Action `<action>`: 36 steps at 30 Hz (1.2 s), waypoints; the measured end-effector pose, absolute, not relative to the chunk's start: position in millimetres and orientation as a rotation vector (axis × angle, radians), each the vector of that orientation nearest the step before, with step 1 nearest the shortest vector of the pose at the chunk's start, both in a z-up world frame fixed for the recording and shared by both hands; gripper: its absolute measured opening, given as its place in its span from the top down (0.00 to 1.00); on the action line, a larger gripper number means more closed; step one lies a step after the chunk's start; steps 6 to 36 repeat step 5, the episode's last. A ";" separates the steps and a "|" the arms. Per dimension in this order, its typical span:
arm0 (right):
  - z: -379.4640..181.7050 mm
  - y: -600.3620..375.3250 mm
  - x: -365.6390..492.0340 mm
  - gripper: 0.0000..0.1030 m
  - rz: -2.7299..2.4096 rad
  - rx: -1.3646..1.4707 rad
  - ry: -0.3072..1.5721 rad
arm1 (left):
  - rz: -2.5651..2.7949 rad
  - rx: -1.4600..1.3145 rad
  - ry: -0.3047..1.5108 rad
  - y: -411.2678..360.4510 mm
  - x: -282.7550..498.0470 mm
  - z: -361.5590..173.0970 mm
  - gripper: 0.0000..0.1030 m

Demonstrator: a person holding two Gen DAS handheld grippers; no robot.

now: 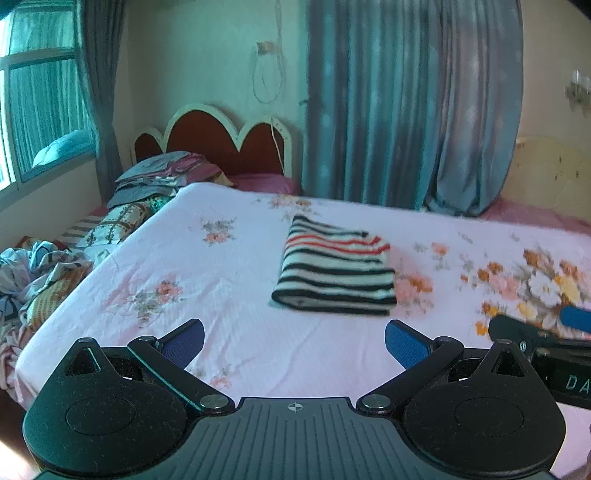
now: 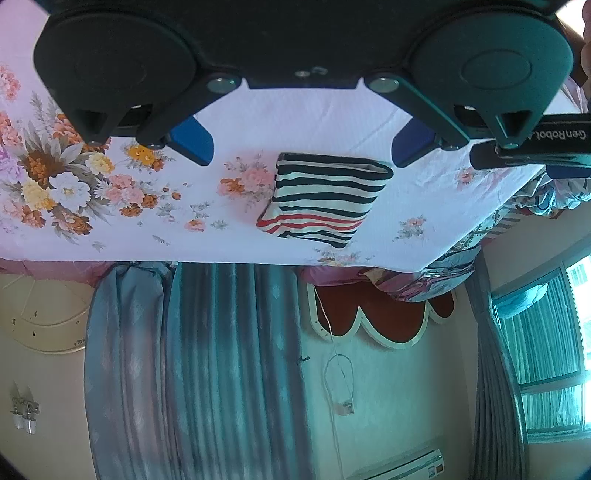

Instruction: Fold small clothes

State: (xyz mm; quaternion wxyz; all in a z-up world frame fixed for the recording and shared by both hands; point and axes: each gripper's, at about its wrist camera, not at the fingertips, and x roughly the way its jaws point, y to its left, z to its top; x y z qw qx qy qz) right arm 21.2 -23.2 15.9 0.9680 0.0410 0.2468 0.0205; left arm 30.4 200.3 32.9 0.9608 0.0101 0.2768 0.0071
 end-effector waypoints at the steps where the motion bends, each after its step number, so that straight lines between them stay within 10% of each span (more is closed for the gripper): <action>1: 14.9 -24.0 23.3 0.01 0.039 0.081 0.502 | 0.015 0.010 0.567 201.5 33.9 31.9 0.00; 36: 8.3 -28.9 32.2 0.01 0.026 0.083 0.521 | 0.013 0.001 0.605 203.9 55.8 23.5 0.00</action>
